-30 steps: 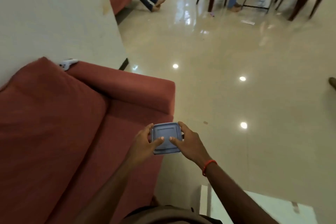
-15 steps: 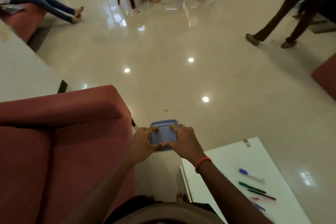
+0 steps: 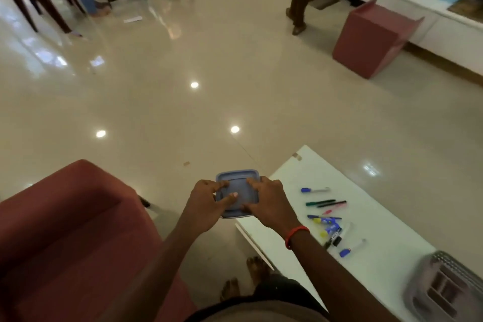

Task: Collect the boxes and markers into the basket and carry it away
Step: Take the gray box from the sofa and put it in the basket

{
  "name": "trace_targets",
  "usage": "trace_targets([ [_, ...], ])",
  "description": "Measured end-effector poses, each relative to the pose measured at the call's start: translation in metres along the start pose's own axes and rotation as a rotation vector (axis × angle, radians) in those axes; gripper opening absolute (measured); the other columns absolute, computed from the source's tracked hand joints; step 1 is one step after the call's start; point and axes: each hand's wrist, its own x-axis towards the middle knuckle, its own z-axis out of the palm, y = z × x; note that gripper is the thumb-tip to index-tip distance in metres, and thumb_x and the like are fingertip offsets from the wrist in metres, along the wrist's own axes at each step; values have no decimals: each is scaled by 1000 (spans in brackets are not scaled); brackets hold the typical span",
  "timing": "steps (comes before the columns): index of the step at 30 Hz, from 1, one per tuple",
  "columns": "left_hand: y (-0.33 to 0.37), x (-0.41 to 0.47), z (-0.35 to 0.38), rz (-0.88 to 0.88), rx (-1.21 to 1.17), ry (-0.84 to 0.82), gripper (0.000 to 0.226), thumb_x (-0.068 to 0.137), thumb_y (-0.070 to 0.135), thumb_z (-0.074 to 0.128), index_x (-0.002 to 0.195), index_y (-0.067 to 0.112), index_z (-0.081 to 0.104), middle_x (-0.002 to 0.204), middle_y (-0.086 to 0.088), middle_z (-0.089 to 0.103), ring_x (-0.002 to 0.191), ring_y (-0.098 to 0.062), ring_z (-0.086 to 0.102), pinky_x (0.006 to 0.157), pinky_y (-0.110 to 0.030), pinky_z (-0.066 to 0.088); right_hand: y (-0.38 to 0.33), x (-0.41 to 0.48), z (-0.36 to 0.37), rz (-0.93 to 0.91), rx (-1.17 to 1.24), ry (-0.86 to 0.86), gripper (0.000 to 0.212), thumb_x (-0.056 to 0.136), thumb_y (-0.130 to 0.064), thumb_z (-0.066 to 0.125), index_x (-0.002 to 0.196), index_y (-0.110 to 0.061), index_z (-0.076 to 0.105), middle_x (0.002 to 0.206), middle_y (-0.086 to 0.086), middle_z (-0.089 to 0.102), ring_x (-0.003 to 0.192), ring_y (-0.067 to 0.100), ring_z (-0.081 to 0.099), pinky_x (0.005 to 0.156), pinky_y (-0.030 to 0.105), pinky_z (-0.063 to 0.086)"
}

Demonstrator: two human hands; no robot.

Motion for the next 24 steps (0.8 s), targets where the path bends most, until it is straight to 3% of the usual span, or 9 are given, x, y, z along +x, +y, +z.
trace_targets([
  [6, 18, -15, 41, 104, -26, -110, 47, 89, 42, 72, 128, 18, 67, 109, -9, 62, 83, -16, 56, 75, -18, 40, 37, -54, 1, 140, -3, 100, 80, 79, -42, 76, 148, -19, 43, 127, 8, 55, 112, 25, 46, 90, 34, 50],
  [11, 49, -37, 73, 222, -27, -205, 47, 87, 39, 74, 127, 14, 68, 103, -7, 63, 76, -12, 55, 66, -10, 37, 64, -106, -14, 238, 14, 197, 77, 76, -42, 79, 144, -20, 48, 140, 7, 41, 122, 30, 44, 96, 35, 50],
  [15, 77, -56, 100, 288, -14, -258, 49, 87, 36, 75, 128, 12, 67, 105, -11, 62, 81, -15, 57, 70, -14, 39, 89, -142, -29, 287, 47, 249, 76, 78, -40, 78, 145, -18, 47, 150, 7, 32, 130, 32, 38, 104, 39, 47],
  [18, 93, -73, 120, 317, -13, -257, 45, 86, 32, 77, 125, 10, 69, 93, -6, 62, 71, -6, 56, 61, -5, 38, 105, -167, -40, 292, 48, 273, 74, 80, -38, 76, 144, -17, 47, 154, 7, 29, 132, 32, 36, 108, 41, 43],
  [24, 132, -126, 174, 323, -4, -285, 43, 86, 34, 77, 123, 13, 70, 90, 5, 60, 70, -6, 57, 59, -9, 40, 152, -241, -55, 293, 78, 297, 56, 80, -34, 74, 132, -21, 58, 153, 7, 29, 129, 33, 37, 105, 41, 45],
])
